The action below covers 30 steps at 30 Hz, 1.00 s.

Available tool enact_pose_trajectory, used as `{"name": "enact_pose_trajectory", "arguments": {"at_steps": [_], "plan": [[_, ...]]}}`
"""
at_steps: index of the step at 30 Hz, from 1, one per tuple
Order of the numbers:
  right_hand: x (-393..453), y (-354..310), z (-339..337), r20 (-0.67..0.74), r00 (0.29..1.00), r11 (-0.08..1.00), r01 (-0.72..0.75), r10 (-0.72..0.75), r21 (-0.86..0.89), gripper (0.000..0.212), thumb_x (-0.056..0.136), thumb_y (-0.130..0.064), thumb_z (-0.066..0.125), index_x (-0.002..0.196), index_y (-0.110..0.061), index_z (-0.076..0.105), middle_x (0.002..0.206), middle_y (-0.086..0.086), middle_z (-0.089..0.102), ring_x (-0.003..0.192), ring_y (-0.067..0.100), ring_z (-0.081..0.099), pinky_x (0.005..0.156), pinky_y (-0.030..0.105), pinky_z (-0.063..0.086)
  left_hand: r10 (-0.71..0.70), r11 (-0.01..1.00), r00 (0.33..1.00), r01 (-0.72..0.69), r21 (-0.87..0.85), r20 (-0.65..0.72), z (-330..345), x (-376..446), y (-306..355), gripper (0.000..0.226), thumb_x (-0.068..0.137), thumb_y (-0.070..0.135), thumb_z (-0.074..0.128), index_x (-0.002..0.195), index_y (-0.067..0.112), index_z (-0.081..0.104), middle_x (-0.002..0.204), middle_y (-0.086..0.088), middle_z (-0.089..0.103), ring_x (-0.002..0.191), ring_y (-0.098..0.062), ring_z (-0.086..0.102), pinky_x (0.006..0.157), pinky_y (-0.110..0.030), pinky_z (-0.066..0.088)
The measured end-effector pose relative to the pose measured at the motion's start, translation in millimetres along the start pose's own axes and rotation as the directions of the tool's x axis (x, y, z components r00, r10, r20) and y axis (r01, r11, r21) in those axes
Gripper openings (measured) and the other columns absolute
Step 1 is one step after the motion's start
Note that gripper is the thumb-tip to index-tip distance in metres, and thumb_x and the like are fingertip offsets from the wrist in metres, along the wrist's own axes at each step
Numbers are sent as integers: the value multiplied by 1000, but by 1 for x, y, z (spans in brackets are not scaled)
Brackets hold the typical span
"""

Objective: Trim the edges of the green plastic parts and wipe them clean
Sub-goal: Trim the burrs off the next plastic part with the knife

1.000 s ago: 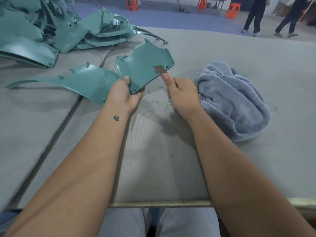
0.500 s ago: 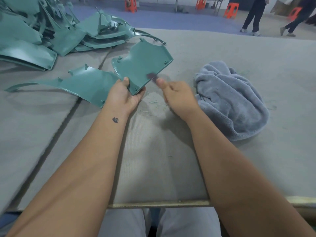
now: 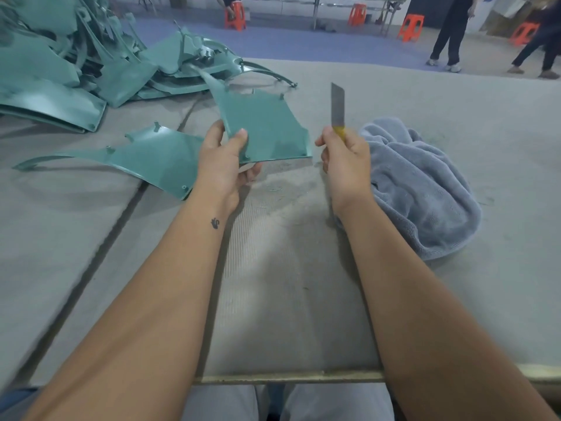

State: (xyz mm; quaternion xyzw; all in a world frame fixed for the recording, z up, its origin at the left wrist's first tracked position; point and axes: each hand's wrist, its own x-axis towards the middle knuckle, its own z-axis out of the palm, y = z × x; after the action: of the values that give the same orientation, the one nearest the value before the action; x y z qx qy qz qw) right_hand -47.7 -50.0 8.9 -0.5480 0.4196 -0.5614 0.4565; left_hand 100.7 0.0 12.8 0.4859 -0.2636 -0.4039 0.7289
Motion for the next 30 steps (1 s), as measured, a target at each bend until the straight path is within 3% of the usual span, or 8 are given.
{"name": "enact_pose_trajectory", "arguments": {"at_steps": [6,8,9,12,16,20,24,30], "plan": [[0,-1,-2,-3,1000,998,-25,25,50,25,96,-25,51,73,-19,59,57,-6,44,48,5,37,44,16,34,331,943,936,-324,80,-118,-7,1,10,30,96,16,57,114,39,62,98,23,69,77,4,61,58,-20,48],[-1,-2,-1,13,1000,1000,-2,2,18,25,94,-27,52,72,-21,61,61,-6,48,51,6,42,49,16,39,452,881,886,-427,202,-101,-11,4,9,35,95,10,56,125,28,62,114,12,70,89,2,63,77,-22,53],[-1,-2,-1,14,1000,1000,5,-5,13,25,93,-27,54,71,-23,63,64,-6,49,53,5,44,52,16,41,487,840,870,-443,313,-75,-13,6,8,37,95,9,56,128,24,61,119,6,68,94,-1,63,85,-23,52],[-2,-2,0,22,1000,1000,17,-17,14,25,91,-26,57,68,-27,66,65,-11,50,56,2,48,57,18,45,451,651,891,-365,666,47,-16,8,1,38,90,13,55,121,32,67,103,3,72,73,1,60,71,-17,48],[-3,-2,1,4,1000,1000,11,-11,4,25,92,-27,57,68,-30,67,64,-10,48,57,3,46,59,18,44,408,371,884,-388,844,227,-13,5,-9,34,82,8,56,103,28,75,108,-1,69,107,-24,58,95,-37,46],[-1,-2,1,-60,989,982,122,-132,-141,25,91,-24,58,66,-25,63,101,-1,46,80,-5,47,79,8,35,506,461,850,-413,786,150,-11,6,-3,31,78,3,55,90,26,73,101,1,70,106,-23,57,94,-35,45],[-2,2,-3,80,895,633,371,-439,-680,24,89,-32,58,71,-21,69,150,-7,32,133,16,28,109,28,20,594,519,801,-455,724,78,-12,6,2,30,80,1,58,85,30,66,100,2,66,107,-22,56,97,-35,42],[2,6,-3,306,908,264,382,-287,-885,30,91,-34,47,69,-28,67,155,-10,29,145,21,11,108,41,2,626,521,776,-488,700,76,-13,9,2,28,82,1,59,87,28,67,101,9,63,109,-16,54,100,-29,40]]}}
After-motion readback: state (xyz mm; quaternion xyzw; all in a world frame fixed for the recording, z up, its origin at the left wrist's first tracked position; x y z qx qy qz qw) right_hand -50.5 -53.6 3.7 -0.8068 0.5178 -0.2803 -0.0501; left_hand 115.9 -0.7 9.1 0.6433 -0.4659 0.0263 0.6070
